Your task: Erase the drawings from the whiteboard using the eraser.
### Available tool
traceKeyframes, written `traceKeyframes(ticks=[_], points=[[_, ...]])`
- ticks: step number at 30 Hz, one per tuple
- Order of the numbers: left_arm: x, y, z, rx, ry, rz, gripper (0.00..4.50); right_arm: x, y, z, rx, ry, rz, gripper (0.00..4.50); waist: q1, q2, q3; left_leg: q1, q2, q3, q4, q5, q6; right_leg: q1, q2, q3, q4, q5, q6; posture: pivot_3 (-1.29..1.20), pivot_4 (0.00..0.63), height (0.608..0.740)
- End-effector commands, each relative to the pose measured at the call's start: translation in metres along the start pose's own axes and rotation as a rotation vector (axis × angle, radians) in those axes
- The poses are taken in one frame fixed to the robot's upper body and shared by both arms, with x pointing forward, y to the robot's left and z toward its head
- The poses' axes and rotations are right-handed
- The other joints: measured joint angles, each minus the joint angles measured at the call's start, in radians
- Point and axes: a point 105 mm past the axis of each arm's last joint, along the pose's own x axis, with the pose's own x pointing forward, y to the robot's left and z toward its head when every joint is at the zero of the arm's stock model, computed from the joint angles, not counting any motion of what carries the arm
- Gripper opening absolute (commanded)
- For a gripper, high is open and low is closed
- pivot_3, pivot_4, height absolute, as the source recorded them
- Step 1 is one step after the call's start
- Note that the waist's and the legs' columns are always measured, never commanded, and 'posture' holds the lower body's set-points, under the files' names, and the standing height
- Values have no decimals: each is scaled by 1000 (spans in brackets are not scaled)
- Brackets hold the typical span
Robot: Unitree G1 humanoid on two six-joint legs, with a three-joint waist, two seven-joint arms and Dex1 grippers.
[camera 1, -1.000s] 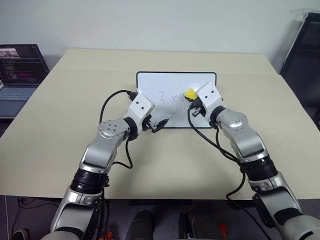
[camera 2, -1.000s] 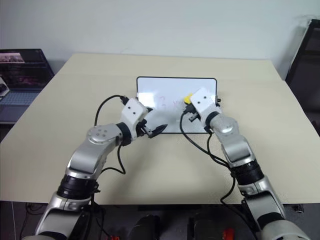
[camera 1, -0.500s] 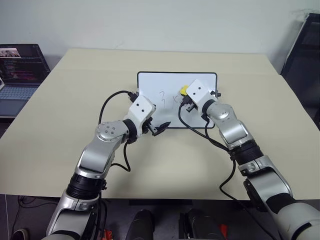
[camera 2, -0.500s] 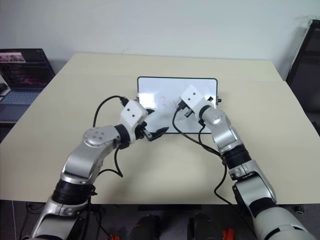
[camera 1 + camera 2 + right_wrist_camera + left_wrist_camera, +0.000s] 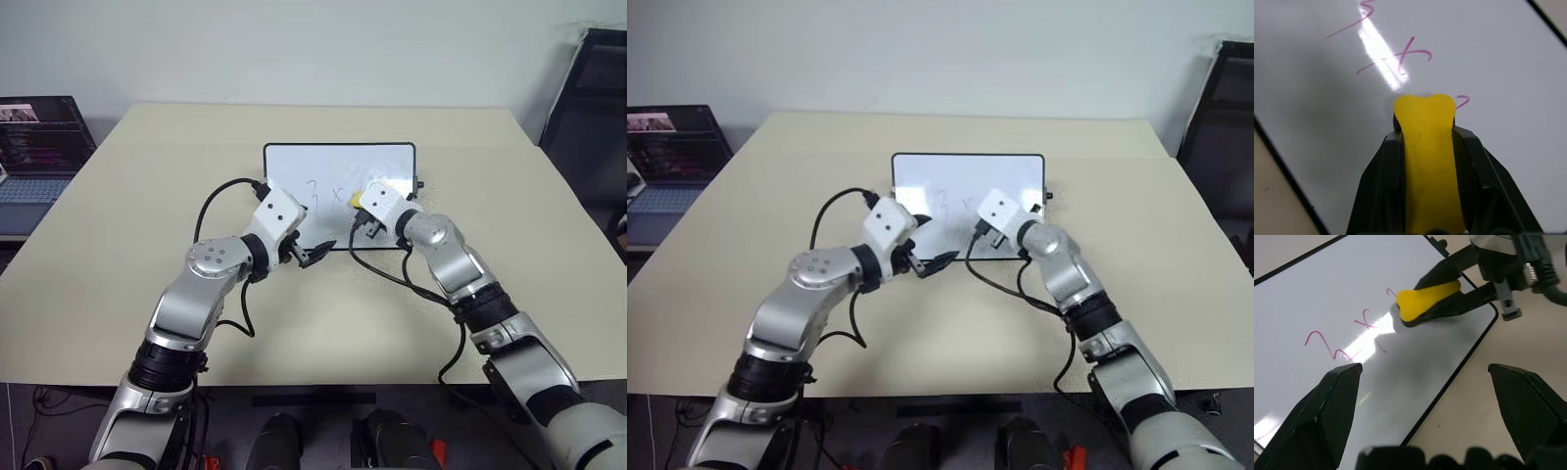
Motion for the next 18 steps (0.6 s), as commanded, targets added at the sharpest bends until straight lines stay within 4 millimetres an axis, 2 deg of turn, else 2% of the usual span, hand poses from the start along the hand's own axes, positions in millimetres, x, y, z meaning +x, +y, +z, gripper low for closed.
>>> traceKeyframes(ticks=[1, 7, 13, 18], points=[[-2, -1, 12, 30, -45, -4, 4500, 1, -27, 17, 8, -56, -106, 980, -2, 0, 0, 0, 0, 0, 0, 0, 0, 0, 0, 0, 0, 0, 0, 0, 150, 740], [-2, -3, 11, 29, -46, -9, 4500, 5, -21, 24, -3, -72, -74, 980, -9, 0, 0, -2, 0, 0, -2, 0, 0, -3, 0, 1, -1, 0, -1, 0, 150, 740], [-2, -3, 9, 26, -46, -8, 4500, -1, -1, 4, -3, 3, 51, 980, -12, 0, 0, -2, 0, 0, -2, 0, 0, -3, 0, 1, -1, 0, -1, 0, 150, 740], [-1, -4, 7, 24, -49, -13, 4500, -3, -16, 7, 13, -12, -28, 980, -13, 0, 0, -2, 0, 0, -2, 0, 0, -3, 0, 1, 0, 0, -1, 0, 150, 740]])
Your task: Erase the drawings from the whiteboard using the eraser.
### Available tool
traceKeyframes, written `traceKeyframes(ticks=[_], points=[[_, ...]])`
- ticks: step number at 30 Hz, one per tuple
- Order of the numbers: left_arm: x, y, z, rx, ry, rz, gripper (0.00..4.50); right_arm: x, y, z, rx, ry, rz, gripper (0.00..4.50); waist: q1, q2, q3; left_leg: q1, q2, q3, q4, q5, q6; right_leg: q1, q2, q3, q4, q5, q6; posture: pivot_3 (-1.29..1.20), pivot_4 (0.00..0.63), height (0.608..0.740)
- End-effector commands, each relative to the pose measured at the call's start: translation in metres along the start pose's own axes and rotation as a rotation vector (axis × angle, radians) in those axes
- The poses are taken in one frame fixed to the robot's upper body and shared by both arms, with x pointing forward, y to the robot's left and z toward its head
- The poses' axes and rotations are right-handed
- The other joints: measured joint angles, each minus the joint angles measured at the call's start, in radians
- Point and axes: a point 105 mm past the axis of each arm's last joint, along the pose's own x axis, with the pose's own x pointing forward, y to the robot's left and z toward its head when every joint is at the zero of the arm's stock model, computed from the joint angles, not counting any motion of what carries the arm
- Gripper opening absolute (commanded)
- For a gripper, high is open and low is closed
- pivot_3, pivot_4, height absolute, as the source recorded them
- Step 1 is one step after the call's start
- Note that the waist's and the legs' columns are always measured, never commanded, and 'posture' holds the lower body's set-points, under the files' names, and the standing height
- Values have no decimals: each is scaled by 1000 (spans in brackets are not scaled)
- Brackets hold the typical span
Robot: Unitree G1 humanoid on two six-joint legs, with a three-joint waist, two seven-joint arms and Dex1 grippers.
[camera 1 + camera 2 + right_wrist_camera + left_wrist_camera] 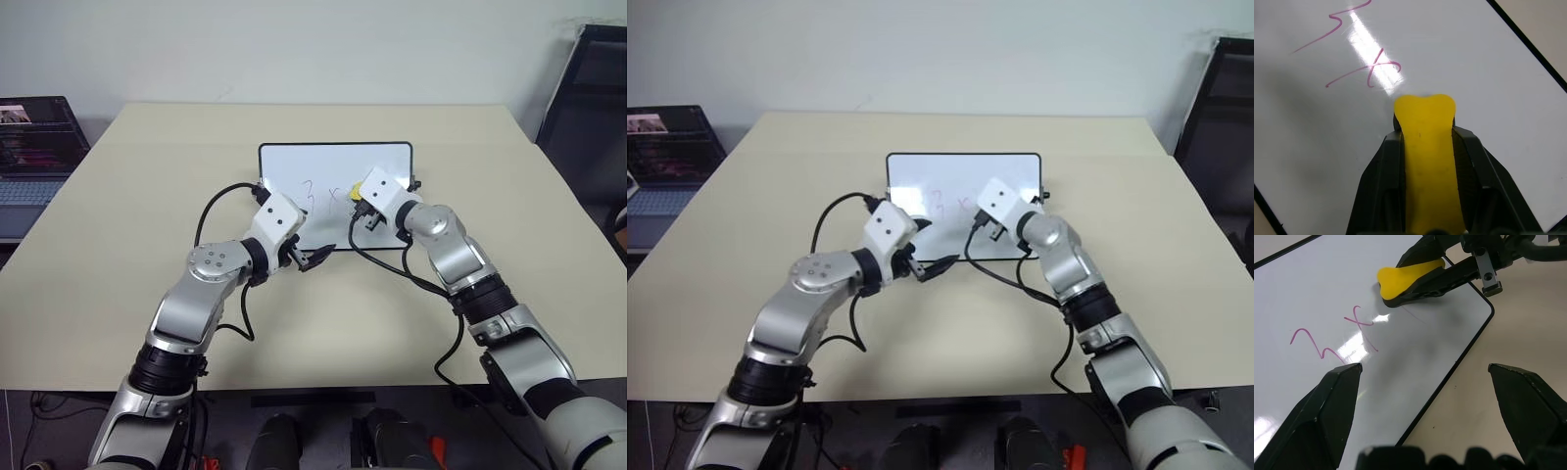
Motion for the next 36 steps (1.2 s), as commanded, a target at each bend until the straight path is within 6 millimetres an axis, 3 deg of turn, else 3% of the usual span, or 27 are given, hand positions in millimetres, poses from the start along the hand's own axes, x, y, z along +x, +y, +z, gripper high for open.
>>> traceKeyframes(ticks=[1, 3, 11, 15, 19, 26, 30, 33, 36], points=[[0, -2, 11, 29, -51, -8, 4500, -4, -18, 3, 5, -12, -89, 980, 0, 0, 0, 0, 0, 0, 0, 0, 0, 0, 0, 0, 0, 0, 0, 0, 150, 740], [0, -2, 10, 29, -53, -11, 4500, -4, -17, 2, 10, -10, -86, 980, 0, 0, 0, 0, 0, 0, 0, 0, 0, 0, 0, 0, 0, 0, 0, 0, 150, 740], [0, -1, 6, 22, -51, -6, 4500, -10, 18, -20, 12, 66, 84, 979, 0, 0, 0, 0, 0, 0, 0, 0, 0, 0, 0, 0, 0, 0, 0, 0, 150, 740], [-2, 8, 1, 11, -36, 33, 4500, -17, 32, -36, -19, 118, 159, 979, 0, 0, 0, 1, 0, 0, 0, 0, 0, 1, 0, 0, 0, -1, 1, 0, 150, 740], [-2, 11, 3, 15, -37, 39, 4500, -19, 31, -40, -32, 130, 160, 979, -1, 0, 0, 2, 0, 0, 1, 0, 0, 2, 0, 0, 0, -3, 5, 0, 150, 740], [-2, 8, 10, 11, -44, 34, 4500, -8, -4, -3, -48, 3, -27, 979, -5, 0, 0, 2, 1, 0, 1, 0, 0, 2, 0, 1, 0, -2, 5, 0, 150, 740], [-3, 7, 11, 7, -42, 35, 4500, -5, -15, 0, -47, -7, -77, 979, -2, 0, 0, 2, 0, 0, 1, 0, 0, 2, 0, 1, 0, -2, 5, 0, 150, 740], [-4, 8, 10, 3, -38, 41, 4500, -6, -11, -7, -48, 18, -40, 979, -2, 0, 0, 1, 0, 0, 0, 0, 0, 1, 0, 1, -1, -1, 3, 0, 150, 740], [-6, 9, 9, -2, -31, 50, 4500, -13, 7, -19, -45, 59, 60, 979, -1, 0, 0, 0, 0, 0, -1, 0, 0, 1, 0, 1, -2, 0, 1, 0, 150, 740]])
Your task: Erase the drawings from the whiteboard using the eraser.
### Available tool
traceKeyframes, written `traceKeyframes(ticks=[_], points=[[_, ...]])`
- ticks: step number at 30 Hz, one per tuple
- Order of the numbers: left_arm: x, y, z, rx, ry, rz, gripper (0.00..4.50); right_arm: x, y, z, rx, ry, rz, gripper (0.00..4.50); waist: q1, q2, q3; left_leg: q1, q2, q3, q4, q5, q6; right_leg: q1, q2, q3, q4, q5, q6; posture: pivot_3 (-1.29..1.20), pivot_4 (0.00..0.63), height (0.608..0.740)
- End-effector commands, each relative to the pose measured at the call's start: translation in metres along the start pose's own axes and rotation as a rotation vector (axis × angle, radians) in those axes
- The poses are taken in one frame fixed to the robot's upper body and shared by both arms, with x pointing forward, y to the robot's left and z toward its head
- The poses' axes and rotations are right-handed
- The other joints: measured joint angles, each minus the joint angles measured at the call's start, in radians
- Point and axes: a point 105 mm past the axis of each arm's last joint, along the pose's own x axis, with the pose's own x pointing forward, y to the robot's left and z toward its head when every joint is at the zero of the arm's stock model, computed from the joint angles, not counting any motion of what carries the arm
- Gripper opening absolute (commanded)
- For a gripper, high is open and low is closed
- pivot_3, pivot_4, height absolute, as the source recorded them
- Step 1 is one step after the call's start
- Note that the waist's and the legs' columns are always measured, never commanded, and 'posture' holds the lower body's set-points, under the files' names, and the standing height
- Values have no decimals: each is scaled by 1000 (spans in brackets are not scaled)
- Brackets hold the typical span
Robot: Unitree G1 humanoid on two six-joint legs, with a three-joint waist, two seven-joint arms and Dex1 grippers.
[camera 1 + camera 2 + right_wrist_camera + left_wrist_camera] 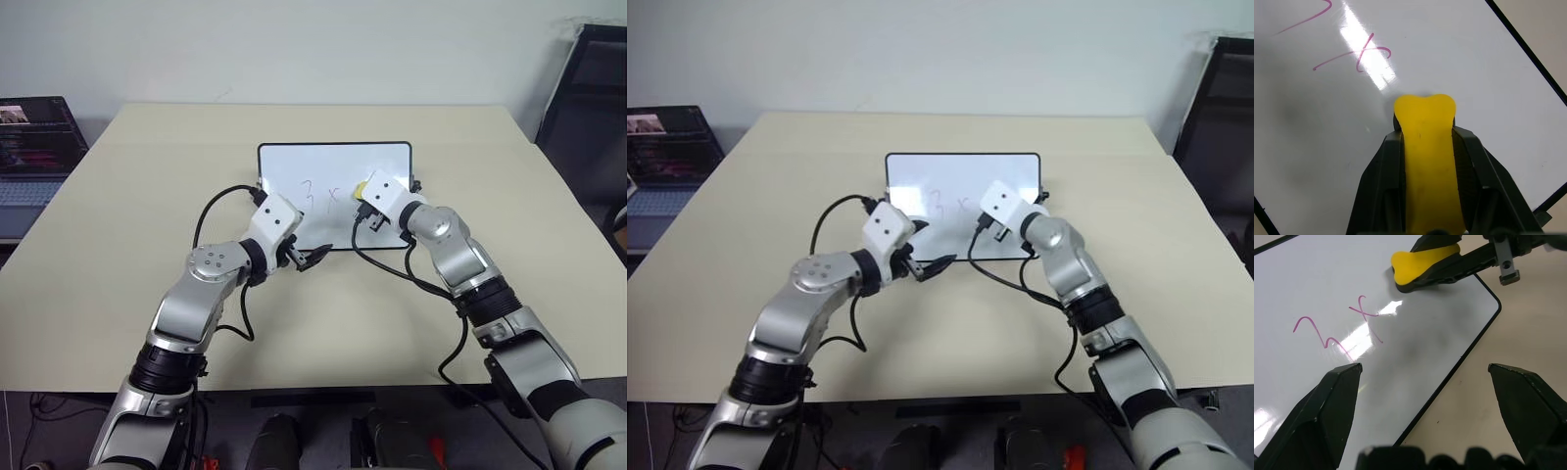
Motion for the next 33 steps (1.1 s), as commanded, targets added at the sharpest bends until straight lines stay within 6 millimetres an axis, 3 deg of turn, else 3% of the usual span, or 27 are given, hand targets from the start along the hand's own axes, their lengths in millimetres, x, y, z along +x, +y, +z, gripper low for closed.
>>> traceKeyframes(ticks=[1, 7, 16, 21, 33], points=[[-6, 4, 15, 26, -53, 25, 4500, -10, 13, -15, 8, 52, 84, 979, 0, 0, 0, 0, 0, 0, 0, 0, 0, 0, 0, 0, -1, 0, 0, 0, 150, 740], [-8, 7, 12, 15, -49, 38, 4500, -22, 17, -19, 23, 51, 88, 979, 0, 0, 0, 0, 0, 0, 0, 0, 0, 0, 0, 0, 0, -2, 4, 0, 150, 740], [-16, 22, 3, -43, -75, 139, 4500, -33, -6, 19, 230, -206, -54, 979, 1, 0, 1, -1, 1, -1, -1, 0, 0, -1, 0, 0, -1, -2, 3, 0, 150, 740], [-24, 32, 2, -111, -128, 242, 4500, -47, -10, 23, 371, -310, -108, 979, 3, 0, 1, -4, 1, -2, -1, 0, 0, -1, 0, 0, -5, 0, 0, 0, 150, 740], [-49, 42, -12, -206, -173, 394, 4500, -86, 26, 1, 524, -339, -40, 979, 8, 0, 1, -7, 0, -7, -1, -1, -1, -2, 0, -2, -7, 0, 0, 0, 150, 740]])
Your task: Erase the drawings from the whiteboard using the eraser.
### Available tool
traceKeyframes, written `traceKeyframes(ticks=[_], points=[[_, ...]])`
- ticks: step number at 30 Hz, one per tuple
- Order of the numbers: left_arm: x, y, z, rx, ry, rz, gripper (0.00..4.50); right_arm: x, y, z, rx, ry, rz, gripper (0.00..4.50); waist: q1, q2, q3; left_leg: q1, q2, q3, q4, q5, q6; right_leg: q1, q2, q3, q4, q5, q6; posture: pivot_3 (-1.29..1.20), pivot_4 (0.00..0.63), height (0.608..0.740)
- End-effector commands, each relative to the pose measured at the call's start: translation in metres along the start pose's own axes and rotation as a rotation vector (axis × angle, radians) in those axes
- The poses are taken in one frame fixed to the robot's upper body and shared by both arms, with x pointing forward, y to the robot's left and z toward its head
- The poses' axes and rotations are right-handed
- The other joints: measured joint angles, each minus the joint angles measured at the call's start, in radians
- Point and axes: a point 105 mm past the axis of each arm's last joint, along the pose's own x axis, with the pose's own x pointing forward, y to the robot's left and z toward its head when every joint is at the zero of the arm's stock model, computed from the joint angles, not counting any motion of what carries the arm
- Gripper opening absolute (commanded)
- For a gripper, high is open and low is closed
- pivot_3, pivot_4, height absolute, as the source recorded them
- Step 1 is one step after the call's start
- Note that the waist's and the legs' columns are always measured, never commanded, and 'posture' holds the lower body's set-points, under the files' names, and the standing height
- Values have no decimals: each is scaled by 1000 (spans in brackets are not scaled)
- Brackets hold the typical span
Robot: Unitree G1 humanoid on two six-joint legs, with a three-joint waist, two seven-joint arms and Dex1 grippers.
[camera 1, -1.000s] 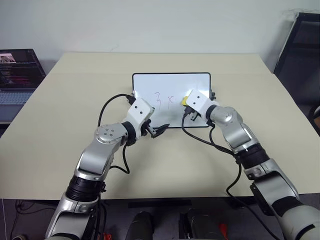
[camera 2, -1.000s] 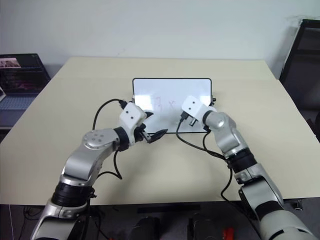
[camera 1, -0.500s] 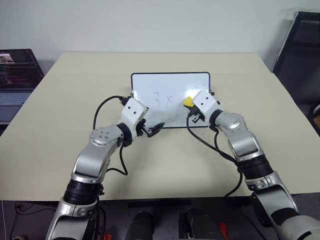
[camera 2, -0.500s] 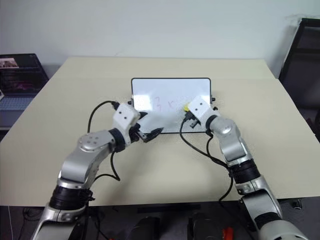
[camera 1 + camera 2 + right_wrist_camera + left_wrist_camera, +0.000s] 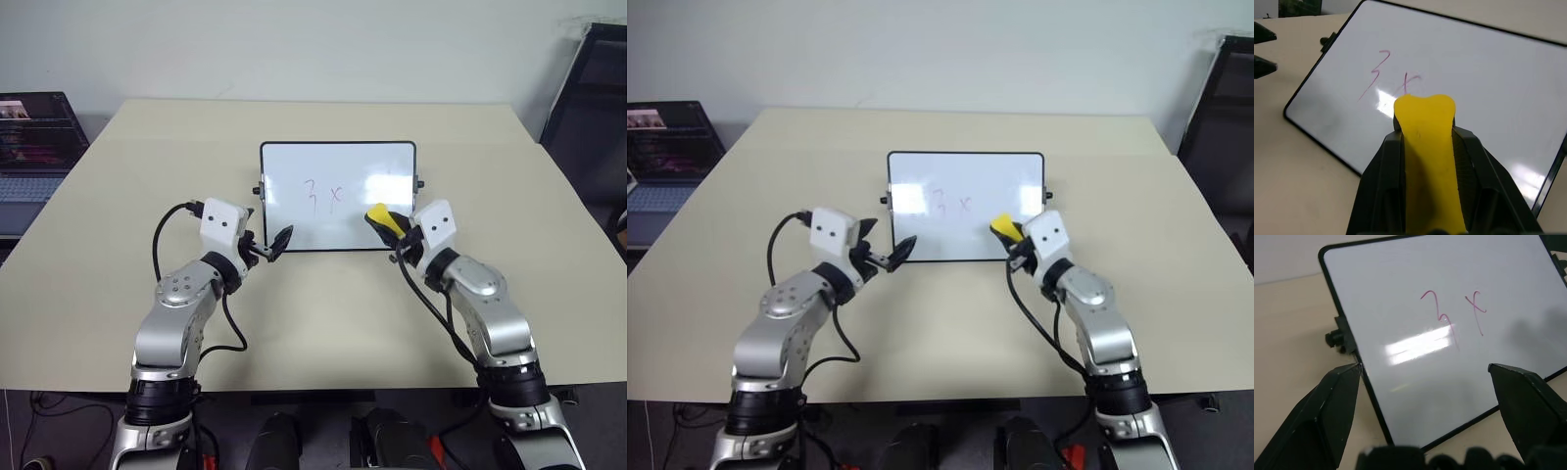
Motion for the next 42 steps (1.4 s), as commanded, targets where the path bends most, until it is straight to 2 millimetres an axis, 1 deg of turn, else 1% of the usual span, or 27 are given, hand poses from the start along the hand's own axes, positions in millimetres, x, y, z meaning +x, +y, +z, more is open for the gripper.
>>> traceKeyframes(ticks=[1, 9, 13, 15, 17, 19, 22, 23, 25, 28, 31, 35, 40, 42], points=[[-7, 6, 18, 18, -81, 40, 4500, -9, 0, 17, -20, -73, 1, 979, 0, 0, 0, 0, 0, 0, 0, 0, 0, 0, 0, 0, 0, 0, 0, 0, 150, 740], [-17, 18, 7, 12, -81, 76, 4500, -19, 0, 5, -12, -58, 5, 979, 0, 0, 0, 0, 0, 1, 0, 0, 0, 0, 0, 0, -1, 0, 0, 0, 150, 740], [-17, 20, 5, 22, -81, 77, 4500, -17, 1, 7, -27, -56, 16, 979, 2, 0, 0, 0, 0, 1, 0, 0, 0, 0, 0, -1, -1, 0, 1, 0, 150, 740], [-16, 20, 5, 35, -83, 75, 4500, -12, 3, 10, -46, -54, 30, 979, 2, 0, 0, 0, 0, 1, 0, 0, 0, 1, 0, -1, -1, 0, 1, 0, 150, 740], [-14, 21, 5, 42, -86, 73, 4500, -5, 6, 17, -76, -62, 42, 979, 0, 0, 0, 0, 0, 1, 0, 0, 0, 0, 0, 0, -1, 0, 0, 0, 150, 740], [-11, 23, 8, 43, -85, 57, 4500, 9, 4, 29, -124, -80, 29, 979, -2, 0, 0, 0, 0, 1, 0, 0, 0, 0, 0, 0, -1, 0, 0, 0, 150, 740], [-7, 24, 9, 50, -72, 26, 4500, 23, 1, 39, -147, -84, 21, 979, -1, 0, 0, 0, 0, 2, 0, 0, 0, 0, 1, -1, 1, 0, 0, 0, 150, 740], [-5, 24, 9, 55, -56, 3, 4500, 30, 2, 43, -170, -80, 33, 979, 0, 0, 0, 0, 0, 2, 0, 0, 0, 0, 1, -2, 0, 0, 0, 0, 150, 740], [-4, 24, 9, 58, -38, -24, 4500, 37, 4, 47, -197, -73, 49, 979, 0, 0, 0, 0, 0, 2, 0, 0, 0, 0, 1, -2, 0, 0, 0, 0, 150, 740], [1, 22, 13, 103, -24, -88, 4500, 54, 13, 55, -237, -72, 107, 979, 0, 0, 0, 0, 0, 2, 0, 0, 0, 0, 0, -2, -1, 0, 0, 0, 150, 740], [4, 18, 15, 151, -8, -164, 4500, 69, 17, 58, -277, -58, 139, 979, -1, 0, 0, -1, 0, 2, 0, 0, 0, 0, 0, -3, -1, 0, -1, 0, 150, 740], [7, 12, 19, 172, 5, -242, 4500, 86, 11, 61, -316, -41, 128, 979, -1, 0, 0, -1, 0, 1, -1, 0, 0, 0, 0, -3, -1, 0, -1, 0, 150, 740], [8, 14, 19, 189, 19, -270, 4500, 98, 5, 61, -358, -25, 117, 979, -2, 0, 0, -1, 0, 1, -1, 0, 0, -1, 0, -3, -1, 0, -1, 0, 150, 740], [8, 11, 17, 194, 22, -288, 4500, 104, 0, 61, -374, -18, 89, 979, -2, 0, 0, -1, 0, 1, -1, 0, 0, -1, 0, -3, -1, 0, -1, 0, 150, 740]])
